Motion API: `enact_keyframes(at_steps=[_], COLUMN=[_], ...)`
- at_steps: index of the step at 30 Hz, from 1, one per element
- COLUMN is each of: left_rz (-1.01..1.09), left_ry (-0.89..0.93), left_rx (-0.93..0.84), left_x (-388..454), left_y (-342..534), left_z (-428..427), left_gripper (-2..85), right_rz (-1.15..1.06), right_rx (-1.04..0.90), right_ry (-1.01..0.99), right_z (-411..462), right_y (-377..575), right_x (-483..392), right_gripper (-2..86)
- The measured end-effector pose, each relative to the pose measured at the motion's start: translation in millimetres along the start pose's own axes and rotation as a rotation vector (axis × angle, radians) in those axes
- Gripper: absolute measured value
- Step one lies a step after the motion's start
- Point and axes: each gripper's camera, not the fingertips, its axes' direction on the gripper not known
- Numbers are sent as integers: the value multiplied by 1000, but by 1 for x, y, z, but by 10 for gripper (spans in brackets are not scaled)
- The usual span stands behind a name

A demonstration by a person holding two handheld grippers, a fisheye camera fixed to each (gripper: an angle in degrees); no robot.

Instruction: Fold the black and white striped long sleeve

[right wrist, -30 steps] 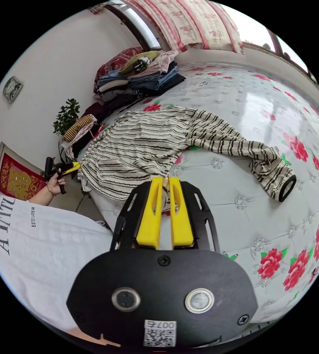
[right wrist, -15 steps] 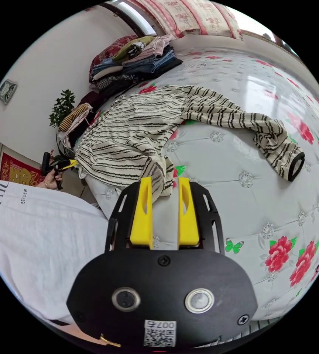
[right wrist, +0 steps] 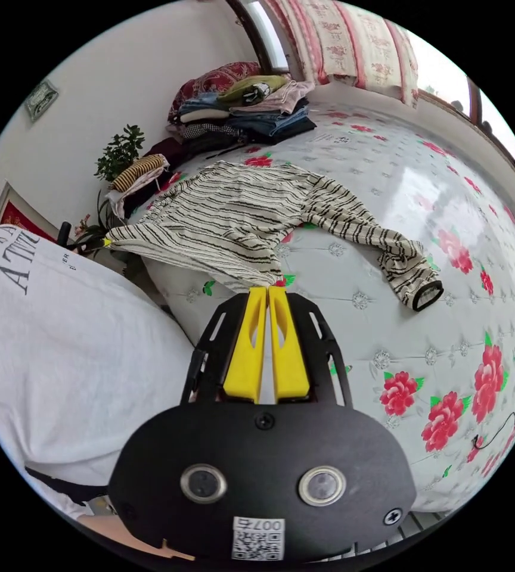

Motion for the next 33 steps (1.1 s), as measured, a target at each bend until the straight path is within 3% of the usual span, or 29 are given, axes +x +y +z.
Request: enact_keyframes(at_steps=[3, 9, 12, 14, 17, 20, 22, 25, 29, 33], left_rz=[33, -19, -77, -50, 3, 182, 306, 478, 600, 537], left_ry=[-12, -35, -6, 38, 90, 91, 93, 54, 36, 74], left_rx=[-30, -106, -117, -43, 93, 269, 360, 452, 473, 349], left_x=[12, -6, -33, -30, 14, 94, 137, 182, 185, 140], left_y=[1, -31, -105, -202, -327, -400, -412, -391, -329, -279], left_z=[-16, 1, 34, 36, -6, -92, -143, -196, -197, -141], left_gripper=[-9, -10, -10, -10, -10, -10, -10, -10, -10, -10], right_rz=[6, 30, 35, 24, 47, 123, 76, -74, -169, -124], right_rx=[25, -206, -244, -235, -63, 304, 576, 706, 744, 609], right_ry=[-35, -76, -102, -64, 32, 87, 143, 280, 352, 272], right_z=[-30, 9, 46, 56, 9, -127, -238, -323, -344, -283], right_y=[3, -9, -59, -118, -249, -340, -357, -334, -269, -188], right_x=[-6, -3, 22, 40, 69, 68, 31, -24, -57, -46], right_gripper=[-3, -3, -3, -3, -3, -3, -3, -3, -3, -3])
